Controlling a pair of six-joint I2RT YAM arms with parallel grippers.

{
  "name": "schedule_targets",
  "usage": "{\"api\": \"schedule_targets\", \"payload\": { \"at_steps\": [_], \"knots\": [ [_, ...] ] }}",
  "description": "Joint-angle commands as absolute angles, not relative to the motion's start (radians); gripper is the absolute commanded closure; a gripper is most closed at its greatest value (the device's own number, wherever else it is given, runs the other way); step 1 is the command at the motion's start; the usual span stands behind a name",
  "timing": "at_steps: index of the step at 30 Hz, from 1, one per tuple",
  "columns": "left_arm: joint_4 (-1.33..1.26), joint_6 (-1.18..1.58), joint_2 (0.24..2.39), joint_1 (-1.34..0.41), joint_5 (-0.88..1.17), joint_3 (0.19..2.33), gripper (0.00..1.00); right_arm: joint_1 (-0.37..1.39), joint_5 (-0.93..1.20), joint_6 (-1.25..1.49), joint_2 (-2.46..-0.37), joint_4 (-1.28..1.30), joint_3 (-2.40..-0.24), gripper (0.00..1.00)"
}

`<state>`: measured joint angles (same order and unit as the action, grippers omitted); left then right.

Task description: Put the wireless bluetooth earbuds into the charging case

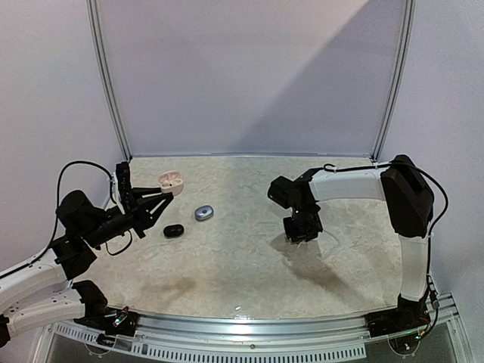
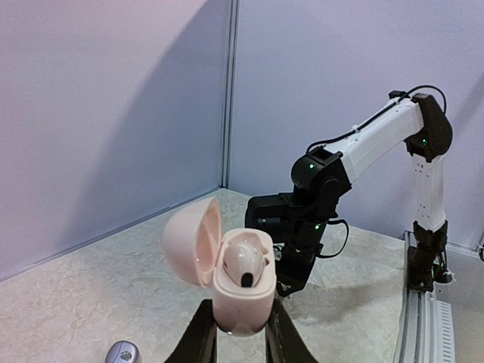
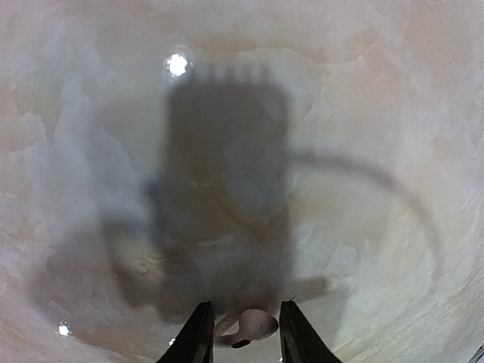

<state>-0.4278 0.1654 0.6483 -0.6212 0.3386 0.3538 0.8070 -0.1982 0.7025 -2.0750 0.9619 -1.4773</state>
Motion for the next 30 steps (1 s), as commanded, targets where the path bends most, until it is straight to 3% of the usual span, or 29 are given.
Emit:
{"api": "schedule_targets", "payload": {
  "at_steps": [1,17,22,30],
  "knots": [
    [-0.434,0.156,0.649,-0.609,0.333,0.337,1.00,0.822,-0.164,0.667,-2.085,0.962,-1.450,0.69],
    [-0.433,0.158,0.649,-0.609,0.334,0.337,1.00,0.821,-0.255,0.726,-2.057,1.077,-1.442,0.61],
    [-0.434,0.159,0.652,-0.610,0.335,0.337,1.00,0.822,-0.236,0.723,-2.029,1.059,-1.426,0.61],
    [-0.434,0.158,0.655,-0.611,0.335,0.336,1.00,0.821,-0.132,0.670,-2.027,0.971,-1.503,0.52]
  ]
}}
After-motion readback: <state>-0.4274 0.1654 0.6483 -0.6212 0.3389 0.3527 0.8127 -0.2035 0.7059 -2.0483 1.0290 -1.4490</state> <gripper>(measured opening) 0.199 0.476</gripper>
